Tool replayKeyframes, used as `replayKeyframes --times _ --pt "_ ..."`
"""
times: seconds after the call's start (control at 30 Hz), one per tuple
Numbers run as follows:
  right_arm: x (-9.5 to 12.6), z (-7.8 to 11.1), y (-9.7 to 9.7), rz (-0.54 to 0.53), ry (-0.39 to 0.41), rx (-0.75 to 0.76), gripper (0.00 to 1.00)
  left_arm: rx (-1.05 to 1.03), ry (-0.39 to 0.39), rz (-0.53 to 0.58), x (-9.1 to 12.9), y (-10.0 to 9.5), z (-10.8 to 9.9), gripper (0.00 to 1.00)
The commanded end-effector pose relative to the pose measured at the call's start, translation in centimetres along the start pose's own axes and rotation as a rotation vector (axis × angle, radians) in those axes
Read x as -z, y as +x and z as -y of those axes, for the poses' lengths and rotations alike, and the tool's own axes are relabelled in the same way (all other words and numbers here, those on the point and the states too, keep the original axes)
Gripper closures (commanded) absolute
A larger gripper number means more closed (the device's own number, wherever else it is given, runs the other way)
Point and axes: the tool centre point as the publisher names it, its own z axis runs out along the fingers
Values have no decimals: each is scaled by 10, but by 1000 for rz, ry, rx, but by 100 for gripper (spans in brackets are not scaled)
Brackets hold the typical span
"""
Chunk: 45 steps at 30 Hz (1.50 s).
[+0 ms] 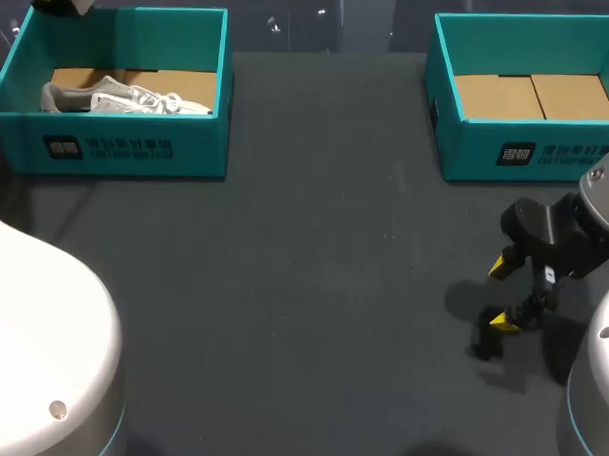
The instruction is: Take the shoe out of the shoebox, open the shoe tongue, remove and reinsert the insole, then place the shoe into the shoebox
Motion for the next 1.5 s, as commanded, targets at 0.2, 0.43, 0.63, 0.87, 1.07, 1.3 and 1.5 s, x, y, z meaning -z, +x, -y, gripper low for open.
replayKeyframes --times 0.2,0.43,0.63,0.87,1.07,1.3,1.5 --pt "-1 0 1 2 2 0 0 -308 -7 76 1 6 -5 100" --pt "-1 0 1 2 2 0 0 -447 -23 76 -1 2 -9 100" --pt "-1 0 1 2 2 0 0 -757 -31 23 -11 -13 -32 100" --pt "-1 0 1 2 2 0 0 -1062 7 14 -14 -28 -52 100" --pt "-1 0 1 2 2 0 0 -1062 7 14 -14 -28 -52 100" --pt "-1 0 1 2 2 0 0 -1114 -45 10 -20 -31 -52 100" --pt "-1 0 1 2 2 0 0 -1208 -124 47 -39 -38 -52 100"
